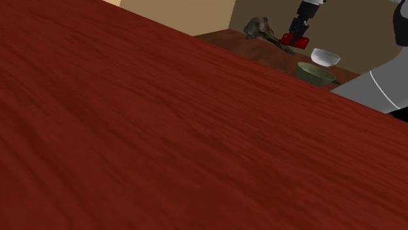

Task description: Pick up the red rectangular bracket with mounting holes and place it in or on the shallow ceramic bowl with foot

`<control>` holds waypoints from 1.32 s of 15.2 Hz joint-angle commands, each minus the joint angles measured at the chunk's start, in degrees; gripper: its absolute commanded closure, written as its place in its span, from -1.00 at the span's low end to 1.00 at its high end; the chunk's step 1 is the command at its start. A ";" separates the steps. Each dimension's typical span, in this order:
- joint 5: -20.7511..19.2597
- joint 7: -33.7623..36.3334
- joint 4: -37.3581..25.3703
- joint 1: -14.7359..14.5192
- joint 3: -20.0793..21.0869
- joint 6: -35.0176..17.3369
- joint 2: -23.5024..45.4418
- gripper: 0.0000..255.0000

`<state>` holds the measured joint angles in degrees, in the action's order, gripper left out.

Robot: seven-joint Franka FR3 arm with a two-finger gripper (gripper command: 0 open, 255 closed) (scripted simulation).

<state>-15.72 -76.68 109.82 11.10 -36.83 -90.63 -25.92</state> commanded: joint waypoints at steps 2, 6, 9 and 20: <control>-2.01 -2.79 1.11 1.70 -1.42 0.81 -2.74 1.00; -4.74 -6.75 2.16 4.05 -3.52 1.93 -6.18 1.00; -6.68 -10.04 2.29 5.67 -5.41 2.77 -8.20 1.00; -10.35 -12.90 8.80 8.13 -9.04 -1.79 -11.71 1.00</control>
<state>-25.81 -89.68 117.71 19.03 -45.74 -91.77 -37.32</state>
